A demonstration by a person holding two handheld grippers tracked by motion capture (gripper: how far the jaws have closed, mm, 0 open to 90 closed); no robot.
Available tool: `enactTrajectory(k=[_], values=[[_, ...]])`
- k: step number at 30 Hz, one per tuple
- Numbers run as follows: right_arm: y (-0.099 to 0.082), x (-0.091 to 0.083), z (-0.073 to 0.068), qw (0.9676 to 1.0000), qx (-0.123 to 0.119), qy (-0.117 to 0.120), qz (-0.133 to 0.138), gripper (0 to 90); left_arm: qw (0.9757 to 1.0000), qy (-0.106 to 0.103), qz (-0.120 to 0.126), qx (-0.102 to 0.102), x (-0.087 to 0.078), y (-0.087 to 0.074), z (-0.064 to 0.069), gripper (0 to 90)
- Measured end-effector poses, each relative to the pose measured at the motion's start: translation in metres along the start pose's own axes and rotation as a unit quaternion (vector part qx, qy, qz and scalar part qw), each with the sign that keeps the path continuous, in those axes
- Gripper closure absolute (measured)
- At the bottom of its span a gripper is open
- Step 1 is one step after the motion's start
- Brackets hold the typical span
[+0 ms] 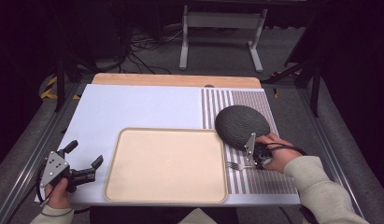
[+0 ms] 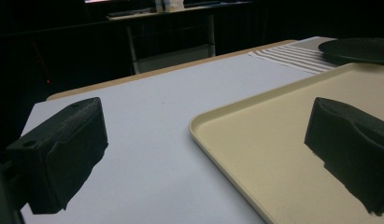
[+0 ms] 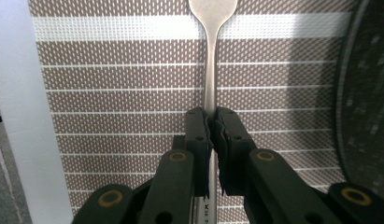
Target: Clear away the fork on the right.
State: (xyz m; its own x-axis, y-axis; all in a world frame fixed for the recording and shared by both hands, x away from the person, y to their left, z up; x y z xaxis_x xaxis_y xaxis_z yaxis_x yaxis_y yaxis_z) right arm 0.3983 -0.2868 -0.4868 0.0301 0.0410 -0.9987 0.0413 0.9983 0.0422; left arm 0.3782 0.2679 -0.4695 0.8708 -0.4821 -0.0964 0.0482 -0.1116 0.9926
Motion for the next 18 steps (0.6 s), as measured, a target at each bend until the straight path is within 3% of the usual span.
enactTrajectory(k=[13,18], values=[[0.009,-0.031,0.002,0.9993,0.014,-0.019,0.028,83.7,1.0,0.0,-0.001,0.0,0.0,0.0,-0.001,0.0],[0.017,-0.043,0.004,0.9979,0.019,-0.032,0.054,83.7,1.0,0.0,-0.001,0.001,0.0,0.0,-0.001,0.0]])
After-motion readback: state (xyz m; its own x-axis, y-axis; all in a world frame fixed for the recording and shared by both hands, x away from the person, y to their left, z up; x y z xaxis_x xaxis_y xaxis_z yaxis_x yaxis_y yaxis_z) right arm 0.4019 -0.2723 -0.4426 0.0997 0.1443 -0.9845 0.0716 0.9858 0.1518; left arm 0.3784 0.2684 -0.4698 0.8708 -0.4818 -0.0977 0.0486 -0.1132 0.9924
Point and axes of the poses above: each handheld gripper's, and its own axes: x roughly forward along the jaws, y roughly out of its top, z roughly to its right, the point moved 8 cm from there along x, roughly forward along the jaws, and after that the axes turned 4 degrees about z, right-handed, at the moved point
